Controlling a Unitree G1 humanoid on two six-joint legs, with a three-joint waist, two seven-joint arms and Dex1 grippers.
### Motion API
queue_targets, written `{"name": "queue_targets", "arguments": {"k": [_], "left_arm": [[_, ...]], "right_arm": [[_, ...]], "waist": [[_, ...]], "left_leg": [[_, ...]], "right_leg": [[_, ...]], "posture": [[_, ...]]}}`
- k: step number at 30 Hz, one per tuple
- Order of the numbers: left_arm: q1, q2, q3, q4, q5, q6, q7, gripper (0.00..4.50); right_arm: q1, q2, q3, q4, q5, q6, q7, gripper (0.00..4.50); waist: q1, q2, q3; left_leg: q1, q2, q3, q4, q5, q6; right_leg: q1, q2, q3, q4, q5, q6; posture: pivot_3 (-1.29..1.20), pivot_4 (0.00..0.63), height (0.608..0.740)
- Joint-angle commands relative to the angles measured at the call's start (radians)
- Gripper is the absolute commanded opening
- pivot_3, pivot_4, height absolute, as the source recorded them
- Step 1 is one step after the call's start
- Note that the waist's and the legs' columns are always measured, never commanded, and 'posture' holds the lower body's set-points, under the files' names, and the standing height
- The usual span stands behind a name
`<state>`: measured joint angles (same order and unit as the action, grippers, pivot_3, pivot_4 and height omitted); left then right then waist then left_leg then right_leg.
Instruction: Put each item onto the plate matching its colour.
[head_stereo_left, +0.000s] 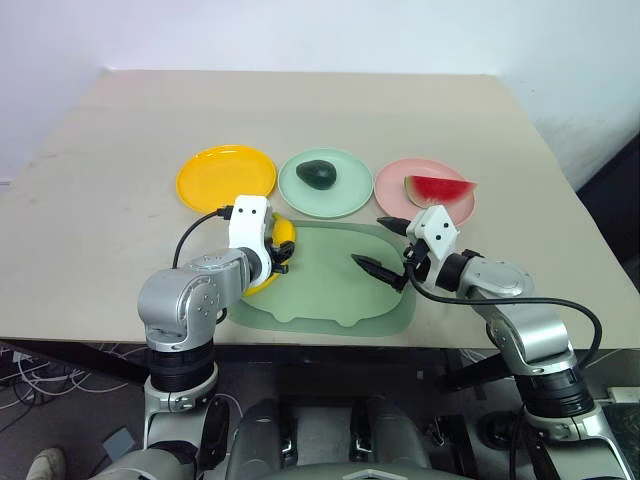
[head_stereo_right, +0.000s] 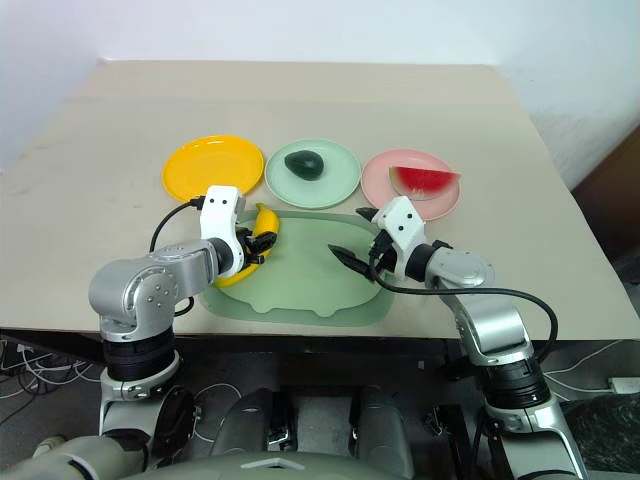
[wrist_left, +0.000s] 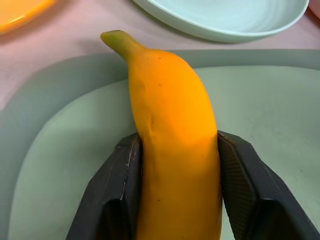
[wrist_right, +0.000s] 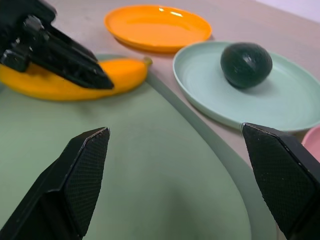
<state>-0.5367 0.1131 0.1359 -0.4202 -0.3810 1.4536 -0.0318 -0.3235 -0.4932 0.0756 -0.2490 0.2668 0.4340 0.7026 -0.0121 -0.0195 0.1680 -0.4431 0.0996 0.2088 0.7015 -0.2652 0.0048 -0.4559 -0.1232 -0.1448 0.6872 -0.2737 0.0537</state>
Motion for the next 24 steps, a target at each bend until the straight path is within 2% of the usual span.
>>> {"name": "queue_targets", "arguments": {"k": [1, 3, 8, 12, 14, 17, 21, 24], "left_arm": [[-0.003, 0.015, -0.011, -0.078, -0.067, -0.064, -0.100, 1.82], [0.006, 0.023, -0.023, -0.135, -0.114, -0.076, -0.159, 1.82], [0.001, 0.059, -0.074, -0.146, -0.078, -0.233, -0.183, 1.82], [-0.071, 0.045, -0.078, 0.015, 0.016, -0.296, -0.088, 1.82], [-0.115, 0.076, -0.116, 0.106, 0.084, -0.354, -0.061, 1.82], [-0.204, 0.091, -0.082, 0.292, 0.157, -0.397, 0.012, 1.82], [-0.284, 0.103, -0.042, 0.441, 0.184, -0.439, 0.035, 1.82], [-0.357, 0.163, -0.014, 0.604, 0.218, -0.560, 0.027, 1.82]], "right_arm": [[-0.024, -0.003, -0.016, -0.013, 0.006, -0.017, 0.002, 4.50], [-0.027, 0.000, -0.019, -0.012, 0.012, -0.016, 0.004, 4.50], [-0.041, 0.009, -0.021, 0.000, 0.029, -0.013, 0.014, 4.50], [-0.065, 0.023, -0.014, 0.017, 0.033, -0.015, 0.016, 4.50], [-0.076, 0.030, -0.004, 0.031, 0.025, -0.024, 0.017, 4.50], [-0.096, 0.044, 0.005, 0.046, 0.021, -0.030, 0.017, 4.50], [-0.102, 0.049, 0.011, 0.061, 0.013, -0.044, 0.021, 4.50], [-0.106, 0.057, 0.018, 0.067, 0.010, -0.050, 0.017, 4.50]], "waist": [[0.000, 0.000, 0.000], [0.000, 0.000, 0.000], [-0.001, 0.000, 0.000], [0.001, 0.000, 0.000], [0.001, 0.000, 0.000], [0.000, 0.000, 0.000], [-0.001, 0.000, 0.000], [-0.001, -0.001, 0.000]], "left_leg": [[0.000, 0.000, 0.000, 0.000, 0.000, 0.000], [0.000, 0.000, 0.000, 0.000, 0.000, 0.000], [0.000, 0.000, 0.000, 0.000, 0.000, 0.000], [0.000, 0.000, 0.000, 0.000, 0.000, 0.000], [0.000, 0.000, 0.000, 0.000, 0.000, 0.000], [0.000, 0.000, 0.000, 0.000, 0.000, 0.000], [0.000, 0.000, 0.001, 0.000, 0.000, 0.000], [-0.001, 0.000, 0.001, 0.000, 0.000, 0.000]], "right_leg": [[0.000, 0.000, 0.000, 0.000, 0.000, 0.000], [0.000, 0.000, 0.000, 0.000, 0.000, 0.000], [0.000, 0.000, 0.000, 0.000, 0.000, 0.000], [0.000, 0.000, 0.000, 0.000, 0.000, 0.000], [0.000, 0.000, 0.000, 0.000, 0.000, 0.000], [0.000, 0.000, 0.000, 0.000, 0.000, 0.000], [0.000, 0.000, 0.000, 0.000, 0.000, 0.000], [-0.001, 0.000, 0.000, 0.000, 0.000, 0.000]], "posture": [[0.00, 0.150, 0.695], [0.00, 0.150, 0.695], [0.00, 0.150, 0.695], [0.00, 0.150, 0.695], [0.00, 0.150, 0.695], [0.00, 0.150, 0.695], [0.00, 0.150, 0.695], [0.00, 0.150, 0.695]]}}
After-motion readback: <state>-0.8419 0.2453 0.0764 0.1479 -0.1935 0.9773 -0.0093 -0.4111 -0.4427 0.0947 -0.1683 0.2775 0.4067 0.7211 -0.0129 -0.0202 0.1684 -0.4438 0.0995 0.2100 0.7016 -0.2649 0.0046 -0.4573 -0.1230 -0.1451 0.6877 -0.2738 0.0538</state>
